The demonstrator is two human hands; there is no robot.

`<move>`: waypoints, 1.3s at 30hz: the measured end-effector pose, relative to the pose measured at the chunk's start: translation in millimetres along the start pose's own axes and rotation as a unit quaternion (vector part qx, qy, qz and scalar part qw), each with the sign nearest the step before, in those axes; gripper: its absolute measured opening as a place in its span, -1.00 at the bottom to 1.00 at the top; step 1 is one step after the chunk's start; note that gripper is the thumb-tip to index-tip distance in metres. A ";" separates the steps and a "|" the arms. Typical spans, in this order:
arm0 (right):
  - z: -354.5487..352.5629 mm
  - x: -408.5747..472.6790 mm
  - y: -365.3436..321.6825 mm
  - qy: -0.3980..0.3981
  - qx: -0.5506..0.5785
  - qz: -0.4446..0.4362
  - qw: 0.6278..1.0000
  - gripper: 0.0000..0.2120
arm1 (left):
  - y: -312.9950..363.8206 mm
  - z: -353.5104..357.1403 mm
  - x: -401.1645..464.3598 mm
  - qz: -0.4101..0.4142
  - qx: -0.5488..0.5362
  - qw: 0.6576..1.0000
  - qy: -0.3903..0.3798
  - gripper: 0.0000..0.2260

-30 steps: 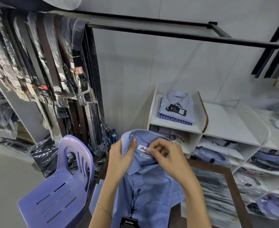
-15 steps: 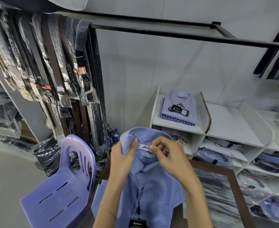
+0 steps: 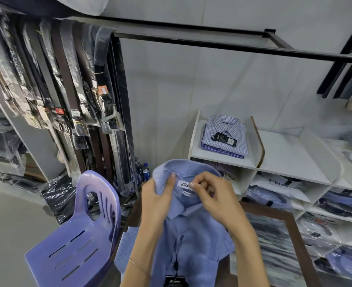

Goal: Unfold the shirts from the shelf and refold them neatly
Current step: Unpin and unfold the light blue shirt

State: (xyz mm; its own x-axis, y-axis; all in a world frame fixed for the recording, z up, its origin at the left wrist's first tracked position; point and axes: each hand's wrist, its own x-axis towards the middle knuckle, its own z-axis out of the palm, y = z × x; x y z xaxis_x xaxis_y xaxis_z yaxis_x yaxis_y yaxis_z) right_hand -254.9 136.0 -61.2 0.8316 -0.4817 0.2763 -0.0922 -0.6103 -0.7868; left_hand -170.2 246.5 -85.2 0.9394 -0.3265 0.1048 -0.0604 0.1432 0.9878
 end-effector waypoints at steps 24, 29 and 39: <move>66.1 -34.1 -27.8 0.186 -0.146 -0.155 0.959 -0.80 | 18.6 -0.7 -0.5 -0.104 -0.349 0.926 0.101 -0.77; 54.5 -32.3 -33.6 0.166 -0.132 -0.136 0.968 -0.83 | 19.3 -4.4 -1.4 -0.059 -0.301 0.949 0.068 -0.86; 14.8 -14.6 -26.4 0.092 -0.020 -0.031 0.995 -0.87 | 12.0 -1.6 -5.0 0.028 -0.008 0.999 -0.036 -0.71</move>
State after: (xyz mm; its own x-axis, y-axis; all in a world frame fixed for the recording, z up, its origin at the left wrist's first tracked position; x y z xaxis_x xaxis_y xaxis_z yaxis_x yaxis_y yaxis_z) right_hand -256.5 168.4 -52.6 0.7218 -0.5472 0.4238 -0.0676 -0.6652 -0.7436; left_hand -175.1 251.3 -74.1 0.9083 -0.3833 0.1674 -0.1057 0.1770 0.9785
